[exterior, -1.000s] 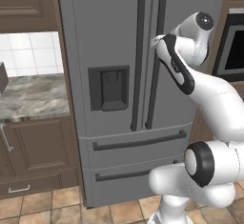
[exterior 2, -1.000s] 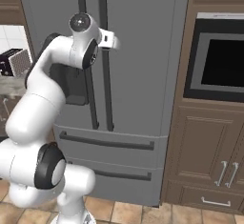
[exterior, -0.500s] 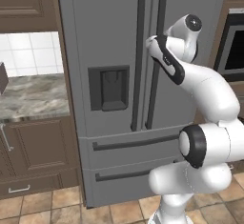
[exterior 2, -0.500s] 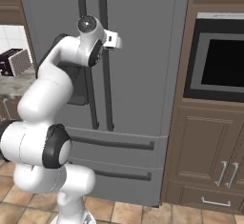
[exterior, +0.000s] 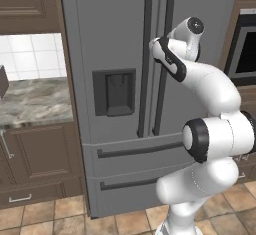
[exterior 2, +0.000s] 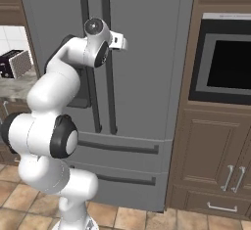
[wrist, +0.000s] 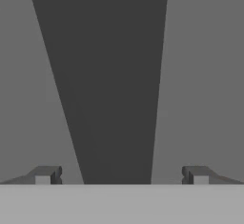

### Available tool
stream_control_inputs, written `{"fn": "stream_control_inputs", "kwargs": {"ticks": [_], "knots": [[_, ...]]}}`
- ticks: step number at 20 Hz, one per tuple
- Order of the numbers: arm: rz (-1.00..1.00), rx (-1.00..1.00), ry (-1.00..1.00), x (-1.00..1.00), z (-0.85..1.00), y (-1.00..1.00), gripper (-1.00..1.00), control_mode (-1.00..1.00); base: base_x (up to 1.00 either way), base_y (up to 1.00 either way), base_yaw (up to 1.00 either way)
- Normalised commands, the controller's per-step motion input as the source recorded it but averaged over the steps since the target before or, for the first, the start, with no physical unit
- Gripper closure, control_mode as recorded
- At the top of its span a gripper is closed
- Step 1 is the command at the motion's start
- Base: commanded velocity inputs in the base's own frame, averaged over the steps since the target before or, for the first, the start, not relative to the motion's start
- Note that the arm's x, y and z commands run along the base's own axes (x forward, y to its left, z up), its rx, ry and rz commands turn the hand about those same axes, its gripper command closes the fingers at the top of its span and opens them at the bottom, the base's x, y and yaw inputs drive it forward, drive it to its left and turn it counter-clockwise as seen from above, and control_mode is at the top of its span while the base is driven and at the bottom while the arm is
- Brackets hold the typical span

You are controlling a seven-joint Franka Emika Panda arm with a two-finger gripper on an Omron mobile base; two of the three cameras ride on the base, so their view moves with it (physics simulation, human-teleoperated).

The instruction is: Move the hot dog bun to the plate on the dining table and place the condiment next to that plate. Then navigate to the fridge and take the sausage and place it on the plate as well.

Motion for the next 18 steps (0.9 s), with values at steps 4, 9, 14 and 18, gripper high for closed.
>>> {"fn": "stream_control_inputs", "kwargs": {"ticks": [4, 9, 14, 18], "knots": [[0.00, 0.00, 0.00, 0.46, -0.17, 0.00, 1.00, -1.00, 0.00, 0.00, 0.00], [0.00, 0.00, 0.00, 0.47, -0.13, 0.00, 1.00, -1.00, 0.00, 0.00, 0.00], [0.00, 0.00, 0.02, 0.12, -0.10, 0.00, 1.00, -1.00, 0.00, 0.00, 0.00], [0.00, 0.00, -0.05, -0.61, -0.02, -0.28, 1.00, -1.00, 0.00, 0.00, 0.00]]}}
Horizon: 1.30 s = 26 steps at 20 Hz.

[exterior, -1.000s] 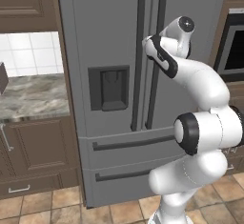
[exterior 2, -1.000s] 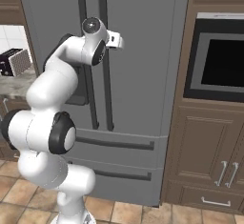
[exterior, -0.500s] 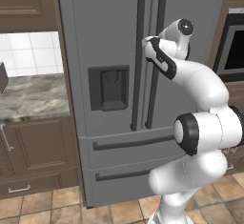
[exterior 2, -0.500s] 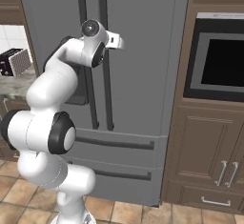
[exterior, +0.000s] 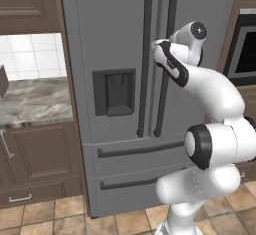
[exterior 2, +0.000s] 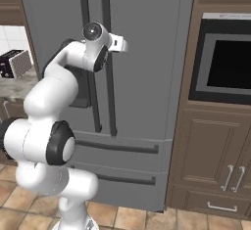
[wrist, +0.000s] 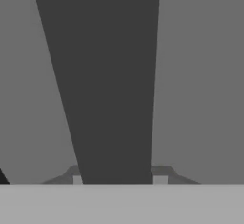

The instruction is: Move the hot dog bun to the plate on the dining table and place the condiment next to that plate. Then navigate to the fridge and take the sausage and place it on the plate as well.

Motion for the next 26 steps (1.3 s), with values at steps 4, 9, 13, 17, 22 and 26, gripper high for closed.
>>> {"fn": "stream_control_inputs", "kwargs": {"ticks": [4, 9, 13, 17, 22, 26], "knots": [[0.00, 0.00, -0.06, -1.00, 0.09, -0.45, 1.00, -1.00, 0.00, 0.00, 0.00], [-0.01, 0.00, 0.00, -1.00, 0.18, -0.44, 1.00, -1.00, 0.00, 0.00, 0.00], [-0.02, 0.00, 0.00, -0.99, 0.20, -0.38, 1.00, -1.00, 0.00, 0.00, 0.00], [-0.03, 0.00, 0.04, -0.80, 0.11, -0.14, -1.00, -1.00, 0.00, 0.00, 0.00], [-0.04, -0.09, 0.01, -0.83, 0.41, 0.10, -1.00, -1.00, 0.00, 0.00, 0.00], [-0.02, -0.21, 0.01, -0.88, 0.55, 0.38, -1.00, -1.00, 0.00, 0.00, 0.00]]}}
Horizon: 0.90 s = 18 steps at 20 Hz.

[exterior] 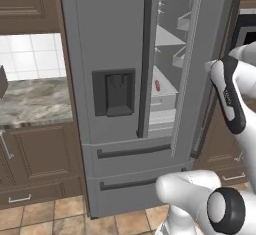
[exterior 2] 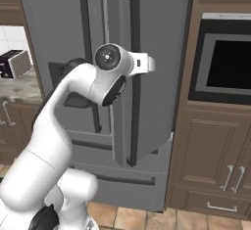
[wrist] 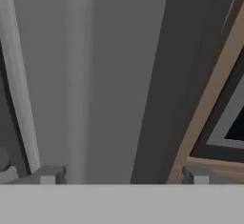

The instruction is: Move the hot dog bun to the plate on the dining table and place the condiment next to that plate. Then navigate to the fridge and take the sausage and place it on the plate as well.

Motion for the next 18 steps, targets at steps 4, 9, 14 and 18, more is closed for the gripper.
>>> {"fn": "stream_control_inputs", "kwargs": {"ticks": [4, 9, 14, 18], "knots": [[-0.04, -0.23, 0.01, -0.76, 0.51, 0.55, -1.00, -1.00, 0.00, 0.00, 0.00], [-0.08, -0.18, -0.05, -0.73, 0.36, 0.34, -1.00, -1.00, 0.00, 0.00, 0.00], [0.00, -0.28, 0.10, -0.16, 0.27, 0.86, -1.00, -1.00, 0.00, 0.00, 0.00], [0.00, -0.30, 0.14, 0.17, 0.23, 0.88, -1.00, -1.00, 0.00, 0.00, 0.00]]}}
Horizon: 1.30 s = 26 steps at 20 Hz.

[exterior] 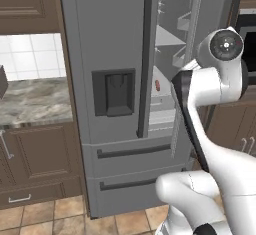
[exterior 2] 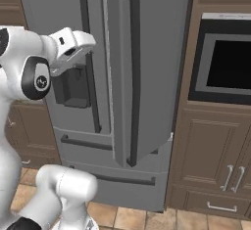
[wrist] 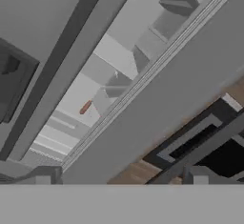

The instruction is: Move the hot dog bun to the plate on the dining table and place the condiment next to that plate. Then navigate to the fridge and take the sausage and place it on the plate as well.

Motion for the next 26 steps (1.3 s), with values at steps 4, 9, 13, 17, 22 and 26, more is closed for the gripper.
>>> {"fn": "stream_control_inputs", "kwargs": {"ticks": [4, 9, 13, 17, 22, 26], "knots": [[-0.02, -0.24, 0.07, 0.44, 0.02, 0.57, -1.00, -1.00, 0.00, 0.00, 0.00], [0.00, -0.13, 0.00, 0.64, -0.08, 0.08, -1.00, -1.00, 0.00, 0.00, 0.00], [0.00, -0.10, 0.00, 0.83, -0.22, 0.01, -1.00, -1.00, 0.00, 0.00, 0.00], [0.00, -0.09, 0.00, 0.89, -0.24, 0.00, -1.00, -1.00, 0.00, 0.00, 0.00], [0.00, -0.05, 0.00, 0.81, -0.23, -0.08, -1.00, -1.00, 0.00, 0.00, 0.00], [-0.02, -0.04, 0.00, 0.50, -0.13, -0.27, -1.00, -1.00, 0.00, 0.00, 0.00]]}}
